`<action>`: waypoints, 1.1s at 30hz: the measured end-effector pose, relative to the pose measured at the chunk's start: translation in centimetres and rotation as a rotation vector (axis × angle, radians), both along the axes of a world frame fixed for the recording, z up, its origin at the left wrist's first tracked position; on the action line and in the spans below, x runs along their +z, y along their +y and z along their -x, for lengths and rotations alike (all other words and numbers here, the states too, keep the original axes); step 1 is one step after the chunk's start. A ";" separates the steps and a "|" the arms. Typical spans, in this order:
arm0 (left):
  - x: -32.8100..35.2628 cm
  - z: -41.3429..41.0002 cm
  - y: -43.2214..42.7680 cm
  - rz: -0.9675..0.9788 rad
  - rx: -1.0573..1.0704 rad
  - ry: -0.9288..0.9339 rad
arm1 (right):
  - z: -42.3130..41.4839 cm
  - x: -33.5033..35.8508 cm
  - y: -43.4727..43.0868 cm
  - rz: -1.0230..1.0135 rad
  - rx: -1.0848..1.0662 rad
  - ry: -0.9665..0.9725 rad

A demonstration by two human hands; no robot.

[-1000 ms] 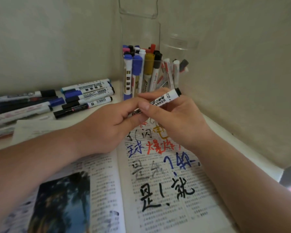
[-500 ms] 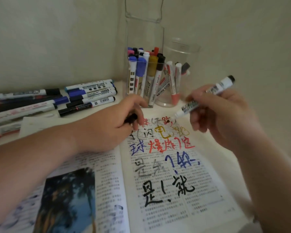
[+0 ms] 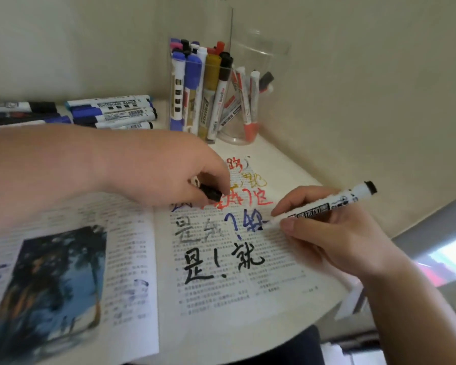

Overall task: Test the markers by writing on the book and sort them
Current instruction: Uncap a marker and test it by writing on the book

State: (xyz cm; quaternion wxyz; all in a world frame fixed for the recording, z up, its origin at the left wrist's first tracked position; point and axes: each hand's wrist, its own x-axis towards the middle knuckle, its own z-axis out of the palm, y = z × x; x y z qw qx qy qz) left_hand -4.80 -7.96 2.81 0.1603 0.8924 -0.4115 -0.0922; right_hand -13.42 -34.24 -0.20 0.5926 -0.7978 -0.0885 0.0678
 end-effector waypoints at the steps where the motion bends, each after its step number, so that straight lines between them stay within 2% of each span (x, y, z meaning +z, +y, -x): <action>1: 0.4 -0.1 -0.6 -0.032 -0.010 -0.021 | 0.0 0.0 -0.2 0.018 0.000 -0.014; 4: 0.5 -0.4 -2.2 -0.008 0.023 -0.084 | 0.2 -0.5 0.0 -0.038 0.002 -0.055; 8: -2.0 -0.2 -2.5 0.154 0.069 -0.058 | 0.7 -1.3 0.4 0.023 -0.018 -0.181; 13: -4.2 -0.4 -1.4 0.325 0.023 -0.187 | 0.7 -1.5 0.4 0.071 -0.045 -0.217; 20: -4.9 -0.5 -1.6 0.314 -0.128 -0.206 | 0.7 -1.6 0.4 0.027 -0.056 -0.191; 28: -4.9 -0.5 -1.4 0.325 -0.131 -0.194 | 0.3 -1.9 0.5 0.181 -0.153 -0.261; 33: -4.9 -0.4 -1.5 0.345 -0.132 -0.186 | 0.5 -1.8 0.3 0.084 -0.121 -0.209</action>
